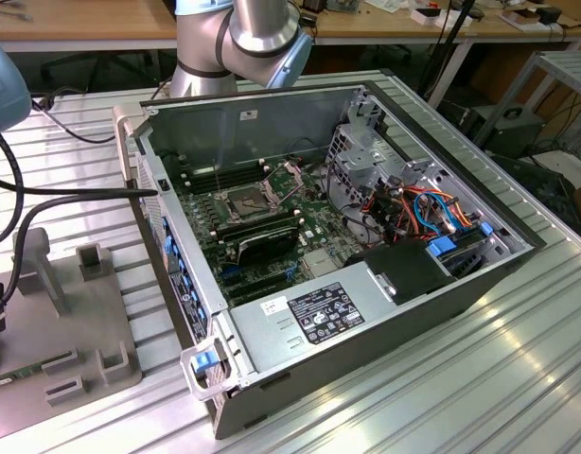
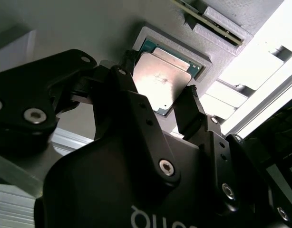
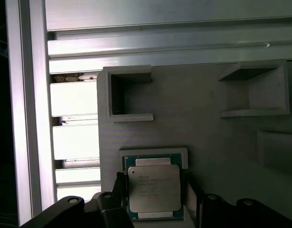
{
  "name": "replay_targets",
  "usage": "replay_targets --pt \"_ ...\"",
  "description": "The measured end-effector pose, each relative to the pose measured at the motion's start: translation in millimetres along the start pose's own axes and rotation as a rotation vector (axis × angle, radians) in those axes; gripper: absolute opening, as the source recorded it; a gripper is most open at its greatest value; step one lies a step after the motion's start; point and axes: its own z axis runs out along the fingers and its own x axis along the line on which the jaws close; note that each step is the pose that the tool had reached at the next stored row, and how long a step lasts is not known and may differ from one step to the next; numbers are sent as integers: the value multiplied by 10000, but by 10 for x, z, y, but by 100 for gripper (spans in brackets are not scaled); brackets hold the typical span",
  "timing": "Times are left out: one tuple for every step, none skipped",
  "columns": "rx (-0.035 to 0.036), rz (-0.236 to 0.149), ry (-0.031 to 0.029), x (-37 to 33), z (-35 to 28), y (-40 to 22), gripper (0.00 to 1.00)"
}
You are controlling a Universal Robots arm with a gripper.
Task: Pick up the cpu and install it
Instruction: 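Pick up the cpu and move it towards the insertion slot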
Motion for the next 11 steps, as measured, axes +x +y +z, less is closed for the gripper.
replay_targets --pt "2 0 2 0 -9 0 60" --pt "2 0 2 0 -10 0 60" --pt "2 0 2 1 -11 0 60" --pt "2 0 2 1 -11 0 60" --pt "3 -2 5 0 -12 2 60" --pt "3 0 4 1 -11 3 60" --pt "3 0 4 0 -9 3 60" --pt "4 0 3 0 -6 4 60" --pt "3 1 3 0 -3 4 60" --pt "3 1 4 0 -2 4 60" --pt "3 1 4 0 -2 4 60"
